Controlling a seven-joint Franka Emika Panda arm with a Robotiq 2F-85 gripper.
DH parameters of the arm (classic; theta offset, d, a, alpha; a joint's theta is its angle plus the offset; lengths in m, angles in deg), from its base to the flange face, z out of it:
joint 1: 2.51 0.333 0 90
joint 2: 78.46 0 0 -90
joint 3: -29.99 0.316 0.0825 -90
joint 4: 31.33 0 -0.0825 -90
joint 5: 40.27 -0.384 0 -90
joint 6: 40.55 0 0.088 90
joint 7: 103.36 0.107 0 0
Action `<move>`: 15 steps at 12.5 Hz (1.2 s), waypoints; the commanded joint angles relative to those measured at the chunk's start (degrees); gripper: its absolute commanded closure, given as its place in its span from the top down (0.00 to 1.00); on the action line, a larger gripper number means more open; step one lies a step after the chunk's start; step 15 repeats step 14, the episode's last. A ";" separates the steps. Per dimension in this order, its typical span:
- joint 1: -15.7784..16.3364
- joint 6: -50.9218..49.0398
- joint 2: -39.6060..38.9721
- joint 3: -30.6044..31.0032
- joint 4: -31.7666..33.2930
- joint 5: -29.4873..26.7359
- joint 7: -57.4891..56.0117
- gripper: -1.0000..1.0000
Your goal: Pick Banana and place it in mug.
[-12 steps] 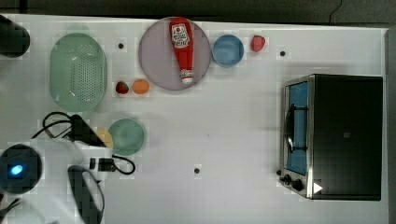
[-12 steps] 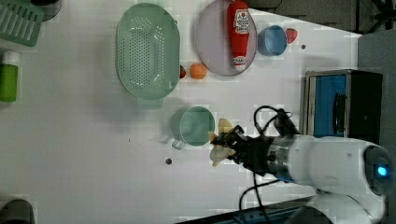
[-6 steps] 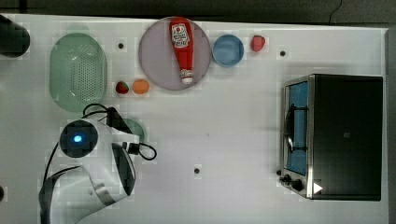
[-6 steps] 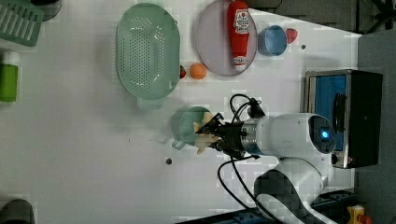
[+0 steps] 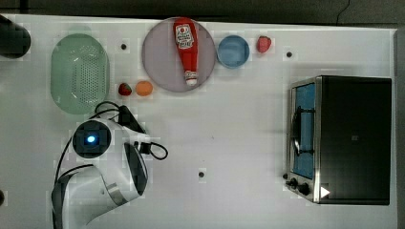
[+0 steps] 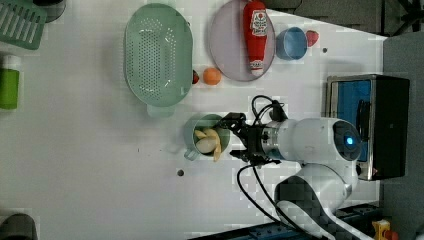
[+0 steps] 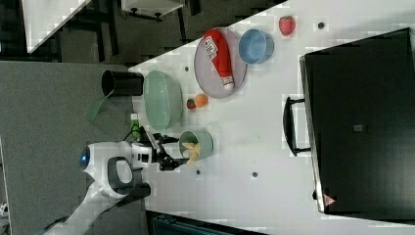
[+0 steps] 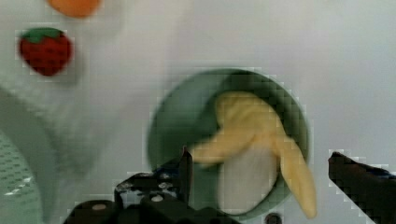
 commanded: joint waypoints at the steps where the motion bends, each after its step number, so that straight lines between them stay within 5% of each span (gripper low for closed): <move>1: 0.05 -3.63 7.55 0.06 -1.99 -1.20 2.86 1.00; 7: -1.14 -28.92 21.45 -9.11 -11.31 -1.24 -6.75 1.00; 15: -1.63 -44.50 23.66 -26.89 -25.39 -0.41 -22.82 1.00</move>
